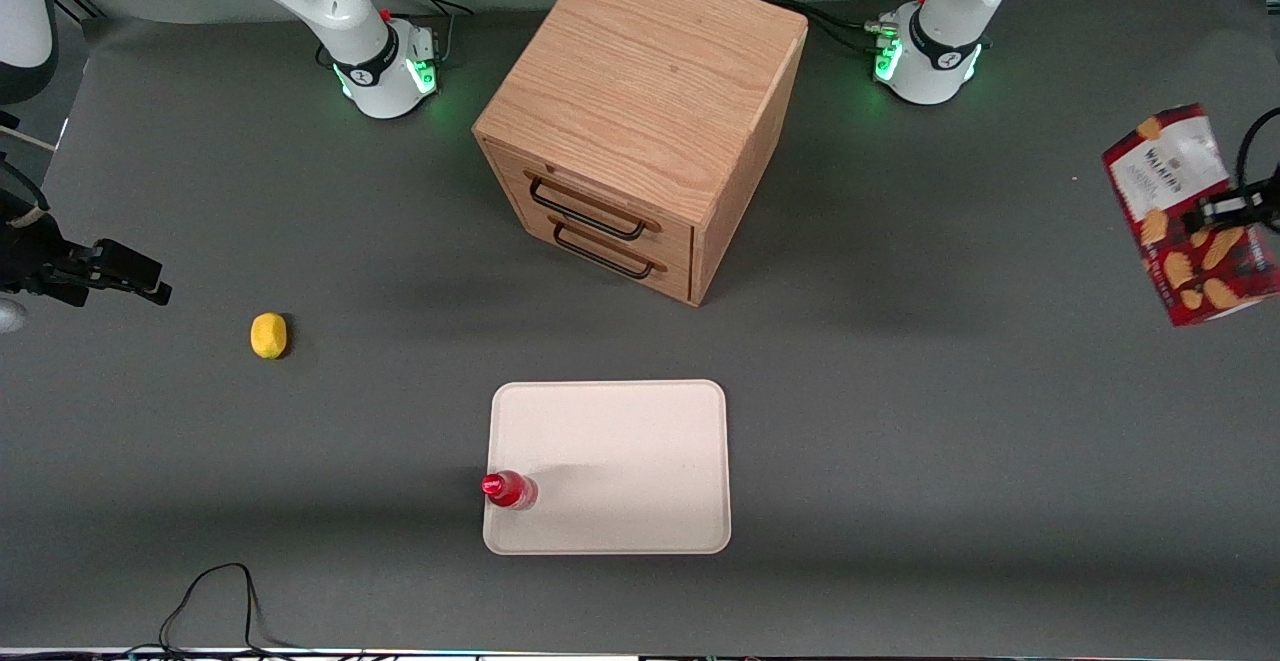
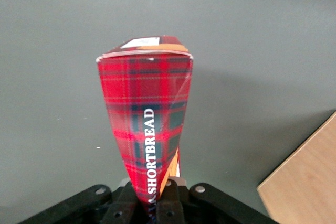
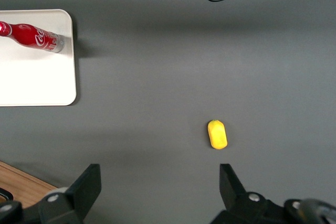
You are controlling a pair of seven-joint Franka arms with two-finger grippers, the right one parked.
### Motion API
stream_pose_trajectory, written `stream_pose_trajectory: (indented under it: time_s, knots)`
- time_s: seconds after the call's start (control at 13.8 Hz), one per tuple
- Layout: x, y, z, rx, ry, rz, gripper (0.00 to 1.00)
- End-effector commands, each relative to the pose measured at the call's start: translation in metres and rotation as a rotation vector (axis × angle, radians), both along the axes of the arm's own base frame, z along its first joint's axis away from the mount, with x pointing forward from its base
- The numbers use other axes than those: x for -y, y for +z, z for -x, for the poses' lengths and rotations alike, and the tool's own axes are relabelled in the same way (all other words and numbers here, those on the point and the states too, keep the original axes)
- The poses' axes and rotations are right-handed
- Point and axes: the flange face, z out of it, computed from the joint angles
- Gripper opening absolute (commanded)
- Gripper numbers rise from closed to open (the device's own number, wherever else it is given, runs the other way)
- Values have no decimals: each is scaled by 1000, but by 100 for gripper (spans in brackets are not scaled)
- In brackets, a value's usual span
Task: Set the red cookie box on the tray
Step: 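Carry the red box with the left gripper over the cream tray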
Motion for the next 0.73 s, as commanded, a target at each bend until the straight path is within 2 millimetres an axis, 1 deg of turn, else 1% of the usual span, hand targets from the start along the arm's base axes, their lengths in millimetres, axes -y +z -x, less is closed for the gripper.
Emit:
stream_pose_trajectory:
  time_s: [0.0,0.15,0.22,0.36,0.51,0.65]
  knots:
    - [52,3,-16,8,60,-12,0]
    - [91,-12,-27,10,80,-8,0]
    - [106,-20,-33,17,89,-9,0]
    - [126,-31,-44,24,79,-3,0]
    - [146,-34,-52,34,100,-1,0]
    - [177,-42,-64,42,108,6,0]
